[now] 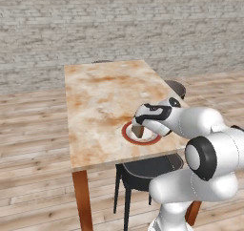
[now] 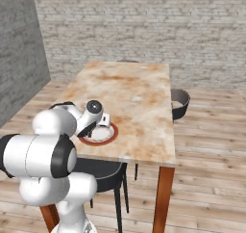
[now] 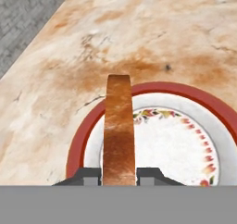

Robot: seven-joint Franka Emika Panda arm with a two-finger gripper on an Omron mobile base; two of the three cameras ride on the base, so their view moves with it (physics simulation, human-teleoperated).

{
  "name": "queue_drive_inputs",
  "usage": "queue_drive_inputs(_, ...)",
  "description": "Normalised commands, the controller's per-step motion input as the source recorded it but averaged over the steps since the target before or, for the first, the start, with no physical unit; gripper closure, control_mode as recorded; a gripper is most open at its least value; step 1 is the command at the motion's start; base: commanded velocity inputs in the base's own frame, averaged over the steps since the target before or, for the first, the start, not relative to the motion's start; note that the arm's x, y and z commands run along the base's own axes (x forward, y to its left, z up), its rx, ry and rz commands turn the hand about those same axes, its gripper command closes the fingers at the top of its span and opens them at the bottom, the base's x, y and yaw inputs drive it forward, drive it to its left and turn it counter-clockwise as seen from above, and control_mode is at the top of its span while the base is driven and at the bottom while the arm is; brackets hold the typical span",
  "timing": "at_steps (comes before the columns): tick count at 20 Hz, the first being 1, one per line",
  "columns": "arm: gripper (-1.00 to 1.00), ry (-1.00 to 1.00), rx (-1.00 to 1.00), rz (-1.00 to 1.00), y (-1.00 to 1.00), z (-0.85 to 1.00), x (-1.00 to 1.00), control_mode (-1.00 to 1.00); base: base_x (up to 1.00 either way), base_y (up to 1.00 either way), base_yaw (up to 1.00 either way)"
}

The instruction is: Start the toaster. Once the lever pops up, take the bread to the plate on the dining counter.

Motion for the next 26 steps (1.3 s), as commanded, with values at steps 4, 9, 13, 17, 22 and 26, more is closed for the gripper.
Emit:
queue_drive_inputs(4, 1.0, 0.0, 0.0, 0.0, 0.01, -0.13, 0.06, -1.0, 0.0, 0.0, 0.0)
queue_drive_inputs(9, 1.0, 0.0, 0.0, 0.0, 0.0, -0.12, 0.06, -1.0, 0.0, 0.0, 0.0)
queue_drive_inputs(13, 1.0, 0.0, 0.0, 0.0, 0.0, -0.09, 0.02, -1.0, 0.0, 0.0, 0.0)
queue_drive_inputs(17, 1.0, 0.0, 0.0, 0.0, 0.0, 0.0, 0.0, -1.0, 0.0, 0.0, 0.0)
queue_drive_inputs(22, 1.0, 0.0, 0.0, 0.0, 0.0, 0.0, -0.05, -1.0, 0.0, 0.0, 0.0)
queue_drive_inputs(26, 1.0, 0.0, 0.0, 0.0, 0.0, 0.0, -0.16, -1.0, 0.0, 0.0, 0.0)
